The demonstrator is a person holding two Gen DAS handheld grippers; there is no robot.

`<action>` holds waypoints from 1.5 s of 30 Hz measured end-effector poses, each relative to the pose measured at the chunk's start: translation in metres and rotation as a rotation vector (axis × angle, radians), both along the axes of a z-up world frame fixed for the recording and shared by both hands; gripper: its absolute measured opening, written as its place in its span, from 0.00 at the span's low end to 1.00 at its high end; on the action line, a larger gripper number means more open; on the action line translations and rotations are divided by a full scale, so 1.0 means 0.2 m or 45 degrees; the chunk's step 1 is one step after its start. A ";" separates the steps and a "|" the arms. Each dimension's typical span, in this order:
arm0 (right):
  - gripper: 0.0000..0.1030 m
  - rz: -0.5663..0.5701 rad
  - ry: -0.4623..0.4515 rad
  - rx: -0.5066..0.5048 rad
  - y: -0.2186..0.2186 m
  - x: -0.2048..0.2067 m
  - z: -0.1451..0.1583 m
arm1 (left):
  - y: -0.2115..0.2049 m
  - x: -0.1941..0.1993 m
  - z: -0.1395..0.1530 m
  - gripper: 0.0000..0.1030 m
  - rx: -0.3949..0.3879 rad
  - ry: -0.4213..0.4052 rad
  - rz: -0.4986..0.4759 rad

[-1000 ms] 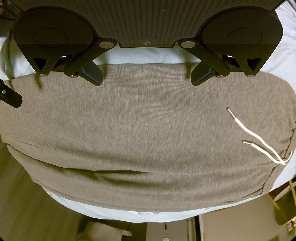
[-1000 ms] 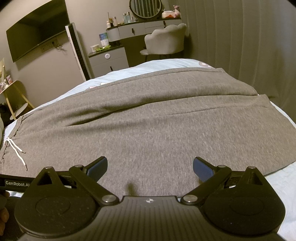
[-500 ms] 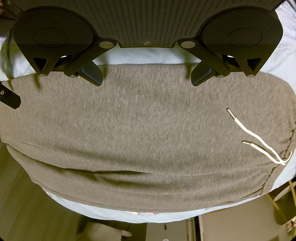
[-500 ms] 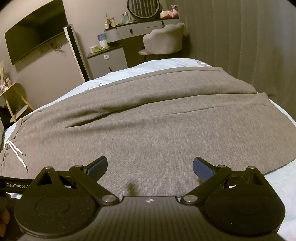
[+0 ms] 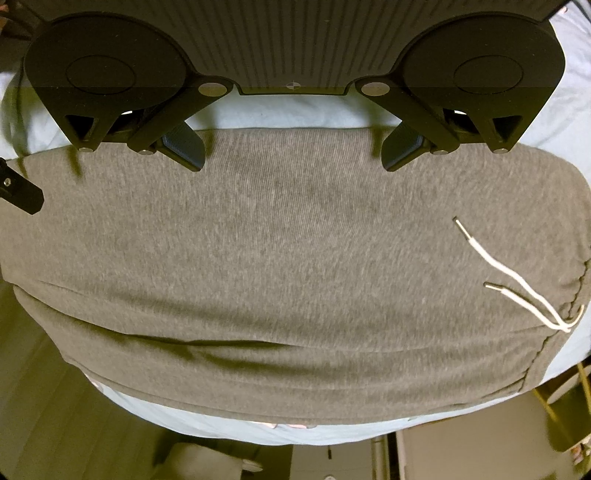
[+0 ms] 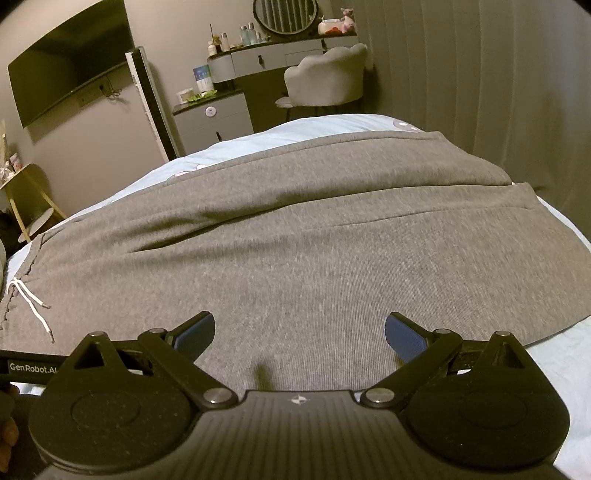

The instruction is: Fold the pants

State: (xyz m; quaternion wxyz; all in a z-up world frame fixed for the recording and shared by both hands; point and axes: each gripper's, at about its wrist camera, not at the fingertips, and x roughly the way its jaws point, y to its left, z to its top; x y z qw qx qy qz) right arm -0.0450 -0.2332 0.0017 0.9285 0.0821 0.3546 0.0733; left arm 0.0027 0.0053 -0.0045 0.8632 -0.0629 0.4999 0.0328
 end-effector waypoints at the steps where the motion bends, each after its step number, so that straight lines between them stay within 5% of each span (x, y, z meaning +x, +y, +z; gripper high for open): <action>1: 0.96 0.001 0.001 0.001 0.00 0.00 0.00 | 0.00 0.00 0.00 1.00 -0.001 0.000 0.000; 27: 0.96 -0.011 0.050 -0.028 0.02 0.03 -0.02 | 0.01 -0.01 0.01 1.00 -0.006 -0.008 0.006; 39: 0.96 -0.036 0.279 0.059 -0.03 0.18 -0.11 | 0.00 0.00 0.02 1.00 0.005 -0.024 -0.008; 45: 0.96 -0.144 0.460 0.327 -0.15 0.30 -0.24 | 0.02 0.05 0.05 1.00 0.026 -0.056 0.037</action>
